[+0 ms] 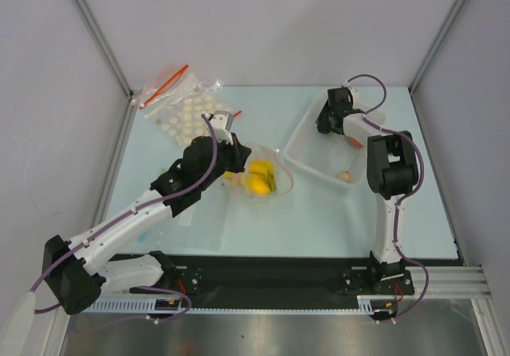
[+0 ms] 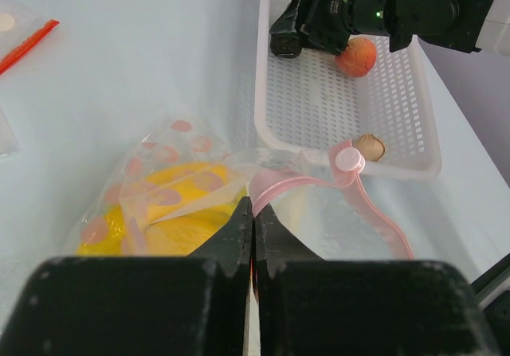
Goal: Place the food in the zip-top bag and seal the zipper
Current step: Pick up the fake fruit from the bin, then place the fake fruit in the zipper food storage bag.
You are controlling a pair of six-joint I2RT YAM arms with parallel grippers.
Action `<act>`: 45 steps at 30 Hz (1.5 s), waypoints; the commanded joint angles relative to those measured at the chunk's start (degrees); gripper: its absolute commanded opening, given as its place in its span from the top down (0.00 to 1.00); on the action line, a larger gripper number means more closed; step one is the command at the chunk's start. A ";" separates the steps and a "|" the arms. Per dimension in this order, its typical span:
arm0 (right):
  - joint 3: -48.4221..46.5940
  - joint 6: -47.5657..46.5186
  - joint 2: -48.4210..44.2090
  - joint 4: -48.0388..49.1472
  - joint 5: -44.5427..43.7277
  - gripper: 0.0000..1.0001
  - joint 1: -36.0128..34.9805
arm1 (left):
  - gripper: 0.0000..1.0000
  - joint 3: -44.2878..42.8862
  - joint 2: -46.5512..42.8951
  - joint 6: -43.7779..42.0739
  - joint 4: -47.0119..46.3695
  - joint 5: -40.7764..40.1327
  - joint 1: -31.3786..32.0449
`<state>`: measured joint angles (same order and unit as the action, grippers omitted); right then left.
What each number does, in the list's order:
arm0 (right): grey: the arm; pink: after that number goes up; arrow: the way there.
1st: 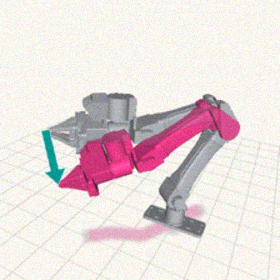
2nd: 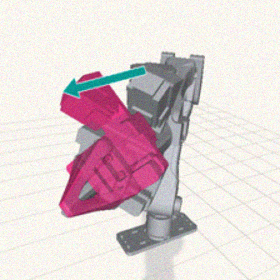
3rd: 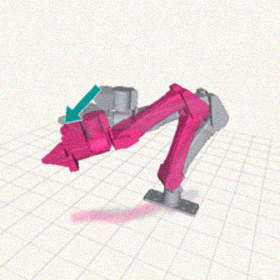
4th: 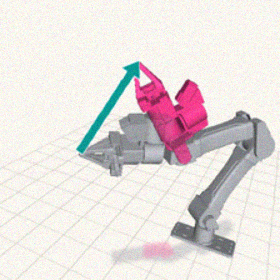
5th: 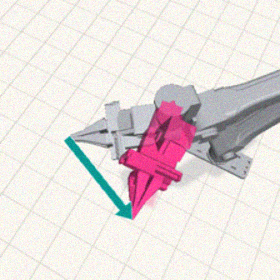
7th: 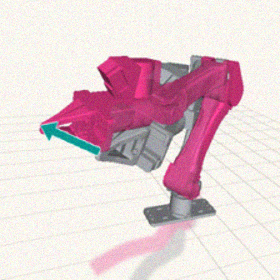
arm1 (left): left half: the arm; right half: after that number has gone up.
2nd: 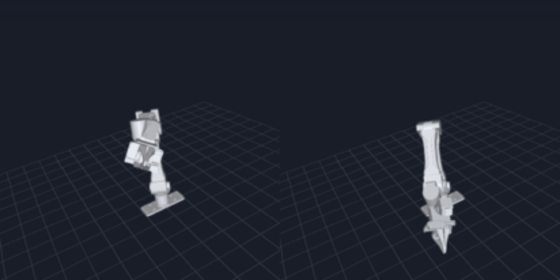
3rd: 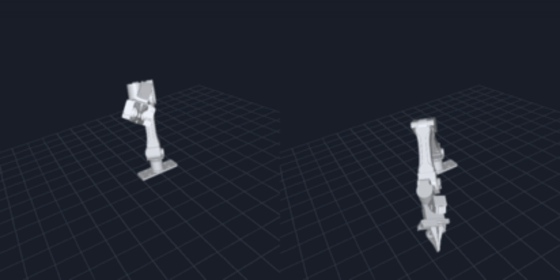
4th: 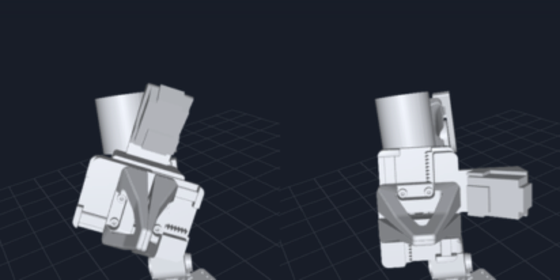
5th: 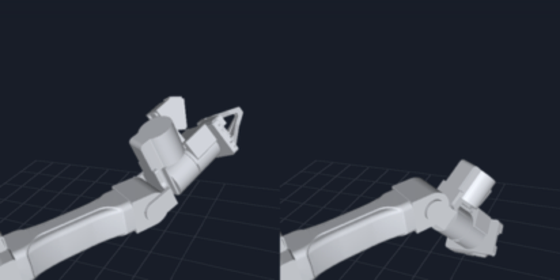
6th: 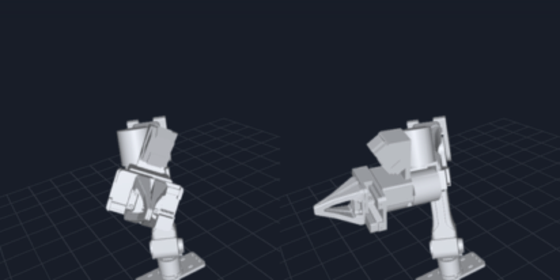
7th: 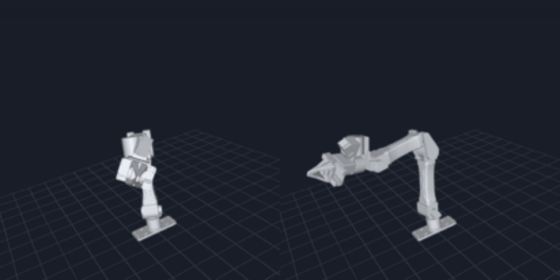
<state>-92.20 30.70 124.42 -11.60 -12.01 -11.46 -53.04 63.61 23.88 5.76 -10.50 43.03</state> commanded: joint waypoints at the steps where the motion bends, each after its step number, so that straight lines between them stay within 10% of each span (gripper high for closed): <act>1: -0.70 0.68 -2.15 1.22 1.99 0.55 0.48 | 0.99 -2.16 -0.68 -0.76 -1.10 -0.04 0.30; 18: 19.68 -5.65 -37.73 1.57 2.35 0.65 -7.78 | 0.99 -2.51 1.34 -0.85 -1.19 0.48 0.30; 28: 39.63 -15.74 -62.61 19.65 -0.21 0.65 -28.69 | 0.99 -2.34 1.07 -1.03 -1.28 -0.13 0.30; 45: 41.31 -33.95 -60.00 26.27 -6.01 0.60 -46.98 | 0.99 -2.16 -0.68 -1.47 -0.40 -2.15 0.30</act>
<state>-49.50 -0.69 63.92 11.42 -15.20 -58.33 -53.06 65.12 23.53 5.98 -11.35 43.03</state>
